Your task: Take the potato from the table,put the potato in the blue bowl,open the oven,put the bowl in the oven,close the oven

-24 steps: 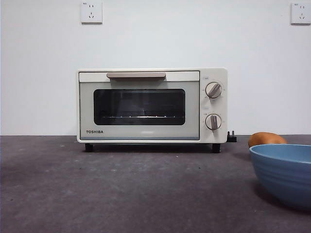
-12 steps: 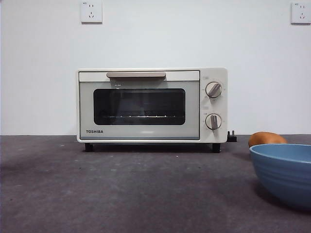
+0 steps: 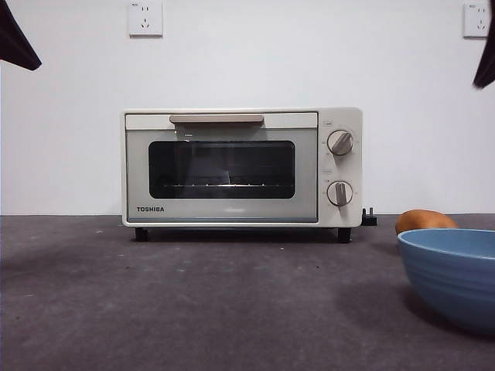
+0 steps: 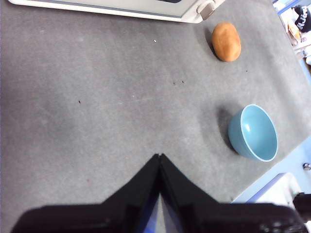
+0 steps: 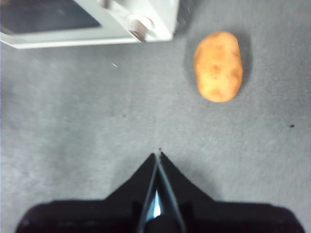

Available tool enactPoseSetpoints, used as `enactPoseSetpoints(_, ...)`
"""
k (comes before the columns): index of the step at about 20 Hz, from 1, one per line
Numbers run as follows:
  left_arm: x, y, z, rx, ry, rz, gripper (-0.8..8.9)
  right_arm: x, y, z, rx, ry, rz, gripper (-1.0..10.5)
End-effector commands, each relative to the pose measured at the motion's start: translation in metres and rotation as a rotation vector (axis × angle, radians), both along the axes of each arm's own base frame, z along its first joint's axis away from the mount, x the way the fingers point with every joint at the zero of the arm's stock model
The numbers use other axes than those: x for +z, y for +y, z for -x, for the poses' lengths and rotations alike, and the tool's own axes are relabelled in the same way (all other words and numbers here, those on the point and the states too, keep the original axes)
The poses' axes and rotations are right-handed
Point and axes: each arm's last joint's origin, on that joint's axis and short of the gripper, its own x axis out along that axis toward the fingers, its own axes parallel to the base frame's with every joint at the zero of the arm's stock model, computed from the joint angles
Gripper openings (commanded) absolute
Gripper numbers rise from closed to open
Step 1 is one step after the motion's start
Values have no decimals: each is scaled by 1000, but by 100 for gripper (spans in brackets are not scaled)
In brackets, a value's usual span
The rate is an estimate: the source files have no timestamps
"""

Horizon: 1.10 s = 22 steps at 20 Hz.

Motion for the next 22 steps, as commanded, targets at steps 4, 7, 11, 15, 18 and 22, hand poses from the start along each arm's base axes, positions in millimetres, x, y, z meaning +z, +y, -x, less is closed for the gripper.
enactPoseSetpoints(4,-1,0,-1,-40,-33,-26,-5,-18,-1,-50,33,42,59,-12)
enactPoseSetpoints(7,-1,0,-1,-42,-33,-27,-5,-31,-1,-68,26,67,68,-11)
enactPoseSetpoints(11,-1,0,-2,-45,-33,-30,-5,-46,0,-91,9,87,110,8)
enactPoseSetpoints(15,-1,0,-2,-44,-33,-29,-5,-54,-1,-108,-7,97,143,562)
enactPoseSetpoints(18,-1,0,-2,-44,-33,-29,-5,-61,4,-119,1,71,167,898)
enactPoseSetpoints(22,-1,0,-2,-44,-32,-29,-5,-87,18,-134,27,114,207,916)
